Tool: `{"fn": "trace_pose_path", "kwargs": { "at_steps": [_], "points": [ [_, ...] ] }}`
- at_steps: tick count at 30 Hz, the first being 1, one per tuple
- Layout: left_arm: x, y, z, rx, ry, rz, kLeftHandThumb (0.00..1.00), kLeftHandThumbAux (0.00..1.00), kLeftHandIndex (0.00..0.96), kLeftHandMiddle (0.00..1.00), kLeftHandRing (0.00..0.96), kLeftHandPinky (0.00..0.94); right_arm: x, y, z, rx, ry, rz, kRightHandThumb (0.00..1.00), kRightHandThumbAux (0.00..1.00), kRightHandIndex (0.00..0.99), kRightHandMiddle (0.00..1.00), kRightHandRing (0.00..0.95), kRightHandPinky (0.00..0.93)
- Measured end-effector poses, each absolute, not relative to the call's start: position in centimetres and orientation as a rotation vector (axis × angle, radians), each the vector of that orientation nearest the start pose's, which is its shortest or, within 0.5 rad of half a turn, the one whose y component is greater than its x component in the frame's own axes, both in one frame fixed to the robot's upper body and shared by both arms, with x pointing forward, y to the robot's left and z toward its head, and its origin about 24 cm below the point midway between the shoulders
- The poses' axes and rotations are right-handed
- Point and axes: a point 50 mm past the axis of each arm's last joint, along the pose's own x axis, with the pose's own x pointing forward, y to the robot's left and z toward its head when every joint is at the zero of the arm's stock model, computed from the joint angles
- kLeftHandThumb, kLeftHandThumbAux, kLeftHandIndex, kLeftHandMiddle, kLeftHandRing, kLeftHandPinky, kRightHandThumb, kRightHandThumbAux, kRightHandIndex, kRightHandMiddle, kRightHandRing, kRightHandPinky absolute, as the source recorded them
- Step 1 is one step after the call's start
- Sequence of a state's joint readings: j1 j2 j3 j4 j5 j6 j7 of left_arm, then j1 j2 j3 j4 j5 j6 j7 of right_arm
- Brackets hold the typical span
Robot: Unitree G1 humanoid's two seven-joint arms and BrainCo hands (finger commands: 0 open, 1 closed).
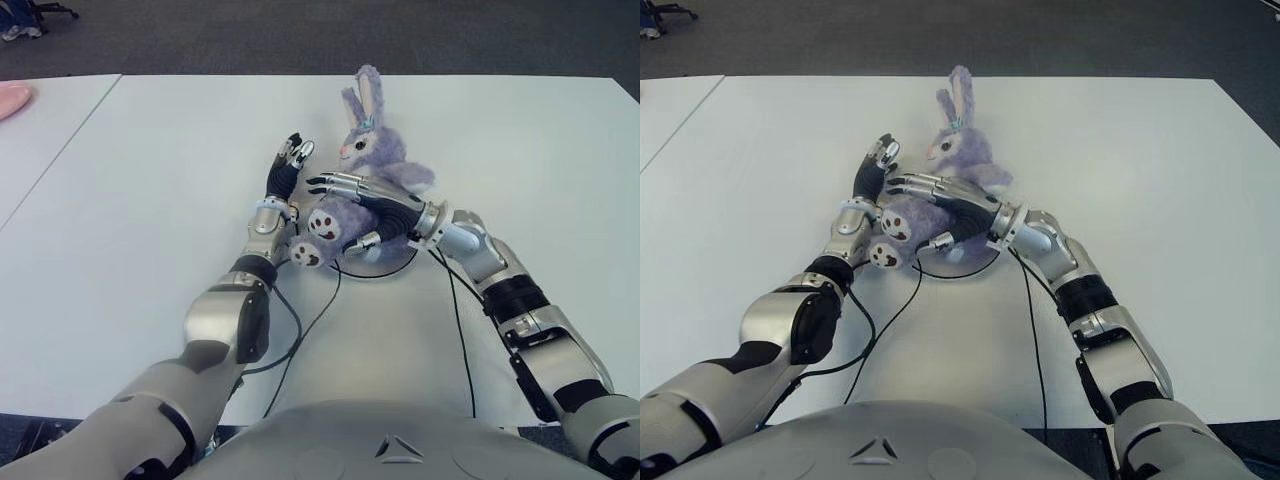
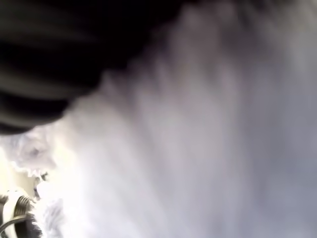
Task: Put the doll into the plate.
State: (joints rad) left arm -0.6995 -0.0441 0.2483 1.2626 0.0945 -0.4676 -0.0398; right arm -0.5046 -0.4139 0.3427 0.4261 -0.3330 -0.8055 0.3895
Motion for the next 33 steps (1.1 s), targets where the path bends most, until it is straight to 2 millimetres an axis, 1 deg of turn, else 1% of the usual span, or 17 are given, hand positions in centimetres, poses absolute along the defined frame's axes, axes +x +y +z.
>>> {"fn": "trace_pose_path", "kwargs": {
  "at_steps": [6, 10, 27, 33],
  "points": [
    [34.1, 10.8, 0.5, -0.038, 0.132, -0.112, 0.000, 0.374, 0.029, 0.037, 0.021, 0.001, 30.9, -10.2, 11.9, -0.900, -0.595, 1.003, 0.124, 0.267, 0.000, 0.000, 0.000, 0.000],
    [34.2, 10.8, 0.5, -0.035, 0.131, -0.115, 0.000, 0.363, 0.022, 0.035, 0.017, 0.000, 31.3, -10.2, 12.4, -0.880, -0.576, 1.026, 0.119, 0.261, 0.000, 0.000, 0.000, 0.000],
    [34.2, 10.9, 0.5, -0.035, 0.131, -0.113, 0.000, 0.344, 0.000, 0.023, 0.017, 0.002, 31.6, -10.4, 12.3, -0.802, -0.495, 1.068, 0.134, 0.274, 0.000, 0.000, 0.000, 0.001],
    [34.2, 10.9, 0.5, -0.037, 0.131, -0.111, 0.000, 0.353, 0.012, 0.031, 0.028, 0.016, 32.2, -10.4, 12.7, -0.714, -0.430, 1.098, 0.121, 0.273, 0.000, 0.000, 0.000, 0.000]
  ]
}}
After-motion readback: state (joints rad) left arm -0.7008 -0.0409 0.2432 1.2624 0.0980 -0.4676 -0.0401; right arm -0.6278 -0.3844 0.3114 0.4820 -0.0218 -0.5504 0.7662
